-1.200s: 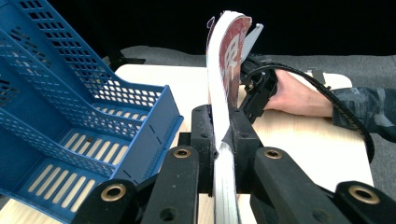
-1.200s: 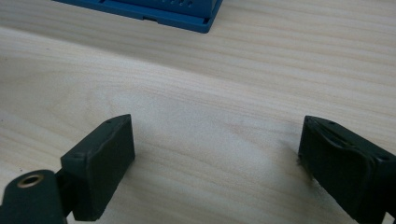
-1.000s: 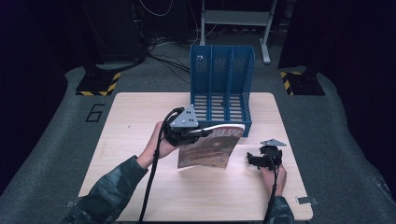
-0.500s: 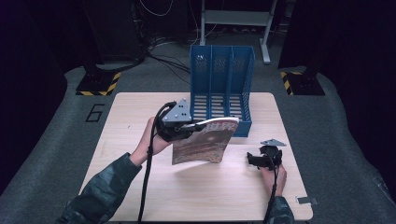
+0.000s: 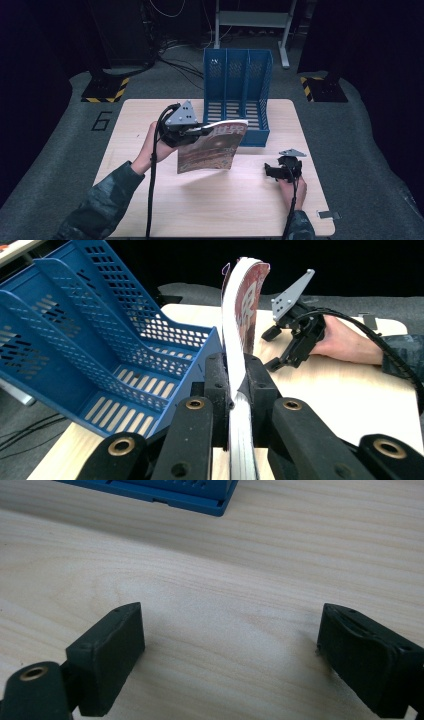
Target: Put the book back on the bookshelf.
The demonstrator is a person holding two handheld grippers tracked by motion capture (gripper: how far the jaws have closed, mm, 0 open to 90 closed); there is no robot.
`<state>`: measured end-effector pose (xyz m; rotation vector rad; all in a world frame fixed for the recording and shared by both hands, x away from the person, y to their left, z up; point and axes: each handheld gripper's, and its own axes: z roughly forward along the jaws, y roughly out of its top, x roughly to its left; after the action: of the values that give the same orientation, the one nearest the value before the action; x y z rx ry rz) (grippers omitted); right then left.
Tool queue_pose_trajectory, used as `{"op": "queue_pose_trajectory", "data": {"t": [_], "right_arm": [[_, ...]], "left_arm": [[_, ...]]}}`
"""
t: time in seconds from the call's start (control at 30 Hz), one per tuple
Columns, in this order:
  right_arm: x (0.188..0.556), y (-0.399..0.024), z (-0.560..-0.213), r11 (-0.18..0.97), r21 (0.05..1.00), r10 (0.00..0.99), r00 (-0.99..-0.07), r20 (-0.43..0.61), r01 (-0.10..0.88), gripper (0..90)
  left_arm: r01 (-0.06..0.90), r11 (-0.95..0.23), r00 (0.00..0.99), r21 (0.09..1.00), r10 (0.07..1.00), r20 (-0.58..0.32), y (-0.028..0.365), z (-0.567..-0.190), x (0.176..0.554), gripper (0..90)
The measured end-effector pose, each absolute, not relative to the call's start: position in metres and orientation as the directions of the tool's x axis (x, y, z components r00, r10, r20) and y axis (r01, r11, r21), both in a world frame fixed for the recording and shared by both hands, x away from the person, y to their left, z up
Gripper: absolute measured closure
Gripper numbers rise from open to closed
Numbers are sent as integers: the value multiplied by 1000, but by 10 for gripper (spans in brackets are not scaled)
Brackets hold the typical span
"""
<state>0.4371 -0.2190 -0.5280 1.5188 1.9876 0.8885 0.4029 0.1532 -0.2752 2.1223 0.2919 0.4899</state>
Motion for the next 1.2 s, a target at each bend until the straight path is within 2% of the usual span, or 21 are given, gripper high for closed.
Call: {"op": "queue_pose_trajectory", "data": {"t": [1.2], "right_arm": [[437,-220,-528,182,737,963,-271,2,651,113]], "left_arm": [[55,-525,862,849,454,225,170,-247,418,836]]}}
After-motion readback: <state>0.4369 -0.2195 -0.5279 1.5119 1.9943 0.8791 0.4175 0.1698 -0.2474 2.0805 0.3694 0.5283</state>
